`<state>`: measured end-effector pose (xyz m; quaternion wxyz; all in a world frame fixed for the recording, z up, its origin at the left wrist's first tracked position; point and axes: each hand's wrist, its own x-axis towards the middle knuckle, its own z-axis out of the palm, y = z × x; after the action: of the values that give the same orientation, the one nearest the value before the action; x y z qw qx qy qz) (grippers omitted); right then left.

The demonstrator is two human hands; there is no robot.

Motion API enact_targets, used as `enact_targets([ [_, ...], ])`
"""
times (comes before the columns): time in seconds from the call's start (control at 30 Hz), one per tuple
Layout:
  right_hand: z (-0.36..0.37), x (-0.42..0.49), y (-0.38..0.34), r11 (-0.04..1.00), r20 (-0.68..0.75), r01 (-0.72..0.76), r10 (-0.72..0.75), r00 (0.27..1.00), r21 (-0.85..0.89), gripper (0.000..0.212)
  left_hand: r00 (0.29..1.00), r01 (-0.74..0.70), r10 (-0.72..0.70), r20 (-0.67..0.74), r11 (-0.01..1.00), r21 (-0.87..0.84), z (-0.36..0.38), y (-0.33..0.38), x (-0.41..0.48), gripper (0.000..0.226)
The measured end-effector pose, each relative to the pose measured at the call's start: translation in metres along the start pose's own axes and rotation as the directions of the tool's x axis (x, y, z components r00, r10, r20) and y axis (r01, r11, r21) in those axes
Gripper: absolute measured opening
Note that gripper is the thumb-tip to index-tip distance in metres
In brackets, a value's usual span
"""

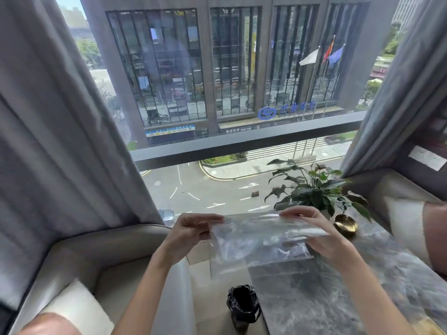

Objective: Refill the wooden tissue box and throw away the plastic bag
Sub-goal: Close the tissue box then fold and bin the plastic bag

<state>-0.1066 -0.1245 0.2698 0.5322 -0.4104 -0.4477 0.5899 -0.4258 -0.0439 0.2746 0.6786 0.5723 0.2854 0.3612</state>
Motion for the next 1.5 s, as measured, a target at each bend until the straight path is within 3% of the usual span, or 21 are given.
enact_targets([
  [0.1,0.006,0.034,-0.003,0.985,-0.040,0.030,-0.038,0.998,-0.172,0.013,0.997,-0.071,0.071,-0.023,0.997,0.017,-0.020,-0.004,0.019,0.052],
  [0.2,0.012,0.068,-0.011,0.993,0.041,0.018,-0.014,0.999,-0.115,0.034,0.991,-0.131,0.131,0.003,0.986,0.106,-0.050,0.007,0.040,0.047],
  [0.27,0.025,0.091,-0.020,1.000,0.102,-0.010,0.010,0.995,-0.004,0.045,0.984,-0.179,0.181,-0.008,0.979,0.093,-0.071,0.018,0.053,0.041],
  [0.3,0.034,0.103,-0.026,0.998,0.100,-0.041,0.046,0.994,-0.045,0.049,0.982,-0.187,0.188,-0.015,0.980,0.066,-0.083,0.024,0.058,0.041],
  [0.4,0.065,0.146,-0.042,0.923,0.082,-0.021,0.057,0.995,-0.384,0.031,0.994,-0.069,0.073,0.081,0.996,-0.048,-0.126,0.033,0.067,0.030],
  [0.43,0.076,0.160,-0.046,0.893,0.077,0.002,0.036,0.996,-0.451,0.030,0.985,0.001,0.018,0.174,0.994,-0.112,-0.141,0.033,0.068,0.022],
  [0.5,0.095,0.187,-0.051,0.847,0.092,0.009,0.047,0.995,-0.532,0.042,0.958,0.115,-0.041,0.283,0.961,-0.251,-0.168,0.028,0.069,0.035],
  [0.57,0.113,0.212,-0.046,0.802,0.151,-0.015,0.131,0.980,-0.598,0.054,0.970,0.162,-0.117,0.214,0.965,-0.205,-0.183,0.012,0.073,0.050],
  [0.63,0.133,0.239,-0.025,0.714,0.202,-0.039,0.250,0.947,-0.699,0.059,0.965,0.207,-0.211,0.153,0.977,0.044,-0.185,-0.009,0.080,0.058],
  [0.7,0.150,0.267,0.009,0.624,0.212,-0.047,0.334,0.918,-0.780,0.063,0.929,0.287,-0.328,0.169,0.930,0.228,-0.182,-0.038,0.089,0.051],
  [0.77,0.155,0.287,0.049,0.514,0.172,-0.014,0.313,0.934,-0.858,0.068,0.922,0.353,-0.379,0.074,0.905,0.236,-0.186,-0.080,0.098,0.039],
  [0.83,0.146,0.295,0.098,0.415,0.036,-0.049,0.194,0.980,-0.909,0.085,0.913,0.407,-0.404,-0.058,0.899,0.162,-0.195,-0.125,0.102,0.029],
  [0.9,0.132,0.286,0.158,0.558,-0.150,-0.198,0.131,0.980,-0.806,0.107,0.886,0.448,-0.431,-0.169,0.890,0.081,-0.207,-0.176,0.105,0.024],
  [0.97,0.119,0.264,0.227,0.734,-0.292,-0.386,0.262,0.920,-0.559,0.122,0.850,0.490,-0.475,-0.227,0.872,0.010,-0.215,-0.225,0.107,0.023],
  [1.0,0.113,0.251,0.263,0.770,-0.330,-0.492,0.379,0.865,-0.407,0.124,0.827,0.520,-0.513,-0.231,0.854,-0.034,-0.217,-0.251,0.107,0.027],
  [1.1,0.087,0.215,0.363,0.713,-0.360,-0.697,0.631,0.687,-0.080,0.110,0.758,0.597,-0.635,-0.148,0.767,-0.237,-0.220,-0.335,0.107,0.041],
  [1.2,0.049,0.193,0.443,0.673,-0.371,-0.739,0.678,0.635,-0.034,0.055,0.701,0.671,-0.713,0.016,0.651,-0.356,-0.216,-0.420,0.105,0.047],
  [1.27,0.023,0.182,0.488,0.654,-0.404,-0.756,0.688,0.603,-0.015,0.037,0.666,0.709,-0.739,0.102,0.584,-0.397,-0.210,-0.476,0.105,0.046],
  [1.43,-0.031,0.149,0.591,0.586,-0.549,-0.798,0.717,0.429,0.141,0.035,0.574,0.796,-0.818,0.041,0.546,-0.262,-0.191,-0.588,0.108,0.032],
  [1.5,-0.051,0.140,0.621,0.550,-0.499,-0.809,0.771,0.397,0.206,0.037,0.559,0.820,-0.823,0.096,0.532,-0.213,-0.185,-0.627,0.111,0.033],
])
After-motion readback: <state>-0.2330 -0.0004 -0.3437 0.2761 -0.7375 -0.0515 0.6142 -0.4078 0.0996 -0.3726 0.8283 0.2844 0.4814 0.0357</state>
